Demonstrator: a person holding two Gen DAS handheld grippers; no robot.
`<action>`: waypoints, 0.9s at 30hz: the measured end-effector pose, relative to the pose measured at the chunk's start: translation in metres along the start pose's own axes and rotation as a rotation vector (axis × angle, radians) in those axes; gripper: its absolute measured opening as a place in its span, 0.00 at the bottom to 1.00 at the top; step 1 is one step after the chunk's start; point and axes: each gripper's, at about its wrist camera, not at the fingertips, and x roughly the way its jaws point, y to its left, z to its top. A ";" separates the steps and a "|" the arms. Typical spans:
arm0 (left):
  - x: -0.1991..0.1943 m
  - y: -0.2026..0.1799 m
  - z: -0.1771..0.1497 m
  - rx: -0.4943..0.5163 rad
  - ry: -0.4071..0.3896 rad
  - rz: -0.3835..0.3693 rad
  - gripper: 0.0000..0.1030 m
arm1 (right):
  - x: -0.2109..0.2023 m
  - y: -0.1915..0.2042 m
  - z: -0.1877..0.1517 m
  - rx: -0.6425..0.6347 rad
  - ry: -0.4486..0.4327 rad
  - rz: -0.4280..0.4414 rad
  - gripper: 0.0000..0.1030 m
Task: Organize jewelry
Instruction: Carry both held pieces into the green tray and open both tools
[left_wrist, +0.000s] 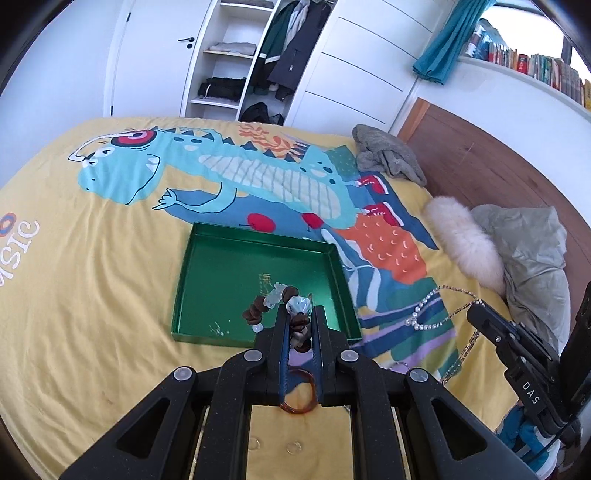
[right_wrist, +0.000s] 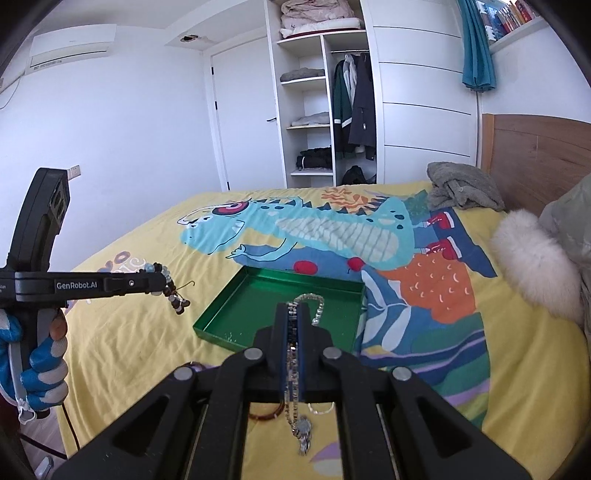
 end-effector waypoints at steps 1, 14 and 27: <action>0.012 0.008 0.005 -0.003 0.009 0.008 0.10 | 0.015 -0.001 0.004 0.007 0.004 -0.002 0.04; 0.182 0.071 0.019 -0.006 0.160 0.085 0.10 | 0.206 -0.035 -0.018 0.082 0.157 -0.017 0.04; 0.220 0.082 -0.009 0.027 0.237 0.191 0.24 | 0.254 -0.061 -0.079 0.095 0.334 -0.076 0.08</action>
